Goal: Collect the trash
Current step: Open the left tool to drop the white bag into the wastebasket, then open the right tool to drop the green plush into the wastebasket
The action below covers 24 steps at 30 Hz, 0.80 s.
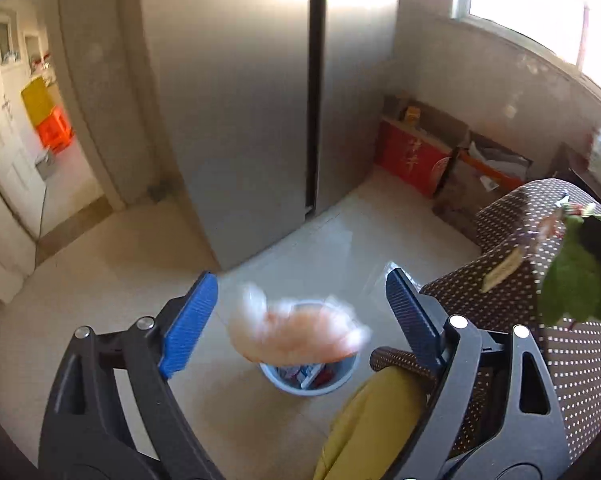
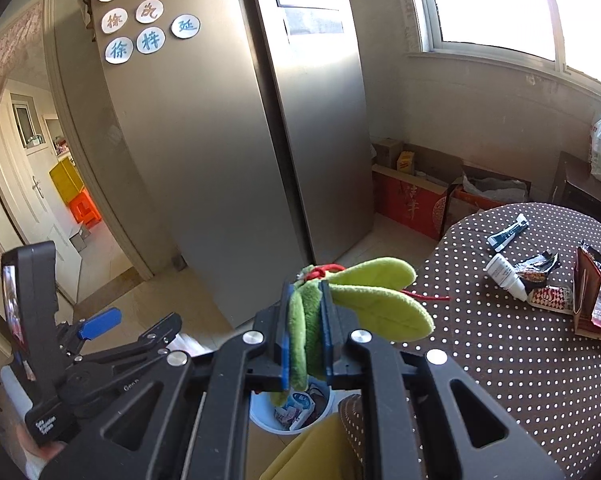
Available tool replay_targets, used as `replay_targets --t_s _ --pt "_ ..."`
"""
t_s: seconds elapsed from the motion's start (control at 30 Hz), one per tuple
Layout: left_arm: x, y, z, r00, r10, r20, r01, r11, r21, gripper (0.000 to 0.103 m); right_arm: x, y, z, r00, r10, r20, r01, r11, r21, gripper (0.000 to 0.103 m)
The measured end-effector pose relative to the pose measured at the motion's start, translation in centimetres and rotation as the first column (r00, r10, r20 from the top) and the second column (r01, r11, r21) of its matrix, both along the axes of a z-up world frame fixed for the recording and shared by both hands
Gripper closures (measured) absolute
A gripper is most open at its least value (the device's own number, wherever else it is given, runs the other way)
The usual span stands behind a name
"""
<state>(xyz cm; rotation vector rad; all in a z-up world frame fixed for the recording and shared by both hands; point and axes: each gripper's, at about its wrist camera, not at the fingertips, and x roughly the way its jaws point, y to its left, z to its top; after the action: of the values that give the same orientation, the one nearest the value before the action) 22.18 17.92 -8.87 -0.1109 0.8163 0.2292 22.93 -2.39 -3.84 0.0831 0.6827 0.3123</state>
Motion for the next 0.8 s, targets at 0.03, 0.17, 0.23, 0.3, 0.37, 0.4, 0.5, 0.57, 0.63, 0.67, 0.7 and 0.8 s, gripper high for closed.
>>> replay_targets --t_s 0.03,0.17,0.23,0.3,0.37,0.4,0.5,0.57,0.63,0.67,0.7,0.8 --pt "-0.1 0.4 -0.2 1.0 0.009 -0.004 -0.009 1.0 -0.008 0.018 0.1 0.0 -0.1 1.0 0.002 -0.003 -0.002 1.0 0.001 0.091" --pt "-0.6 1.8 -0.8 1.0 0.03 -0.008 -0.03 0.999 -0.017 0.018 0.4 0.8 -0.7 1.0 0.02 -0.02 -0.02 1.0 -0.006 0.091" --pt "-0.8 2.0 -0.7 0.999 0.036 -0.007 -0.036 0.999 -0.016 0.018 0.6 1.3 -1.0 0.999 0.032 -0.03 -0.032 0.999 -0.007 0.091" --pt "-1.2 2.3 -0.7 0.999 0.042 -0.005 -0.042 0.999 -0.015 0.018 0.8 1.9 -1.5 0.998 0.047 -0.043 -0.048 0.999 -0.011 0.091" --pt "-1.7 2.7 -0.6 0.999 0.049 -0.003 -0.049 0.999 -0.012 0.018 1.0 2.4 -1.8 0.997 0.064 -0.054 -0.064 0.998 -0.013 0.091" --pt "-1.8 3.0 -0.7 0.999 0.052 -0.003 -0.052 0.999 -0.013 0.018 1.1 2.9 -2.0 0.995 0.072 -0.062 -0.073 0.997 -0.015 0.091" --pt "-2.5 3.8 -0.8 0.998 0.066 -0.005 -0.066 0.998 -0.011 0.018 1.6 3.9 -2.6 0.991 0.103 -0.083 -0.104 0.994 -0.014 0.091" --pt "-2.9 4.2 -0.8 0.996 0.084 -0.008 -0.084 0.996 -0.011 0.018 1.9 4.9 -2.9 0.987 0.126 -0.097 -0.127 0.992 -0.009 0.091" --pt "-3.1 4.5 -0.7 0.996 0.092 -0.009 -0.092 0.996 -0.012 0.018 2.2 5.6 -3.2 0.984 0.145 -0.108 -0.146 0.989 -0.006 0.091" --pt "-3.3 4.7 -0.6 0.995 0.097 -0.008 -0.097 0.995 -0.01 0.018 2.4 6.1 -3.4 0.981 0.158 -0.114 -0.16 0.987 -0.004 0.09" --pt "-3.5 4.9 -0.5 0.995 0.102 -0.006 -0.102 0.995 -0.008 0.018 2.7 6.6 -3.5 0.977 0.175 -0.119 -0.176 0.984 0.001 0.09" --pt "-3.9 5.6 -0.5 0.993 0.121 -0.006 -0.121 0.993 -0.013 0.018 3.7 8.0 -4.2 0.97 0.197 -0.144 -0.196 0.98 0.021 0.072"
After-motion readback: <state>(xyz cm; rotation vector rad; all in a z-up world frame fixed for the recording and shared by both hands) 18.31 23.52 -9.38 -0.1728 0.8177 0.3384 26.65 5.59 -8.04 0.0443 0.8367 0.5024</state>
